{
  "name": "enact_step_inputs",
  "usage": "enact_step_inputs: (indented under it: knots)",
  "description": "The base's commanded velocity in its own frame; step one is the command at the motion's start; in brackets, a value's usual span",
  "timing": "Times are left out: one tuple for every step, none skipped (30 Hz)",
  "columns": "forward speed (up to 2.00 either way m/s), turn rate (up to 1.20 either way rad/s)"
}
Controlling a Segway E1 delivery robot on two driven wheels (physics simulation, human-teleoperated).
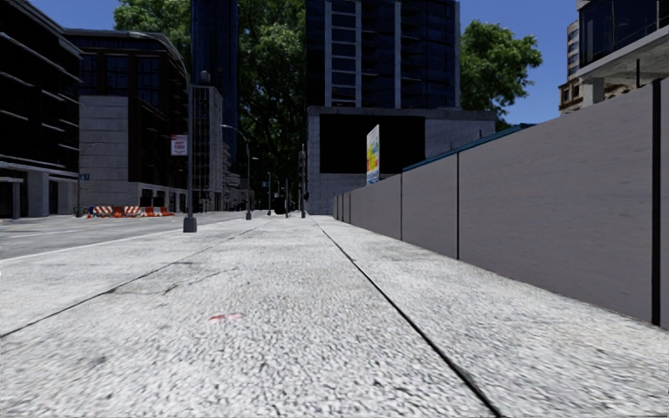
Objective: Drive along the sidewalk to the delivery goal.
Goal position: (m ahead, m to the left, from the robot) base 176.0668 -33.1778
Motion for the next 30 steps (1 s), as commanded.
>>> enact_step_inputs:
  knots:
    - [1.92,0.37]
    - [1.92,0.37]
    - [1.92,0.37]
    - [1.92,0.37]
    - [1.92,0.37]
    - [1.92,0.37]
    - [1.92,0.37]
    - [1.92,0.37]
    - [1.92,0.37]
    - [1.92,0.37]
    - [1.92,0.37]
    - [1.92,0.0]
    - [1.92,0.0]
    - [1.92,0.0]
    - [1.92,0.0]
    - [1.92,0.0]
    - [1.92,0.0]
    - [1.92,0.0]
    - [1.92,0.0]
    - [1.92,0.0]
    - [1.92,0.0]
    - [1.92,0.0]
    - [1.92,0.0]
    - [1.92,0.0]
    - [1.92,0.0]
    - [1.92,0.0]
    - [1.92,0.0]
    - [1.92,0.0]
    - [1.92,0.0]
    - [1.92,0.0]
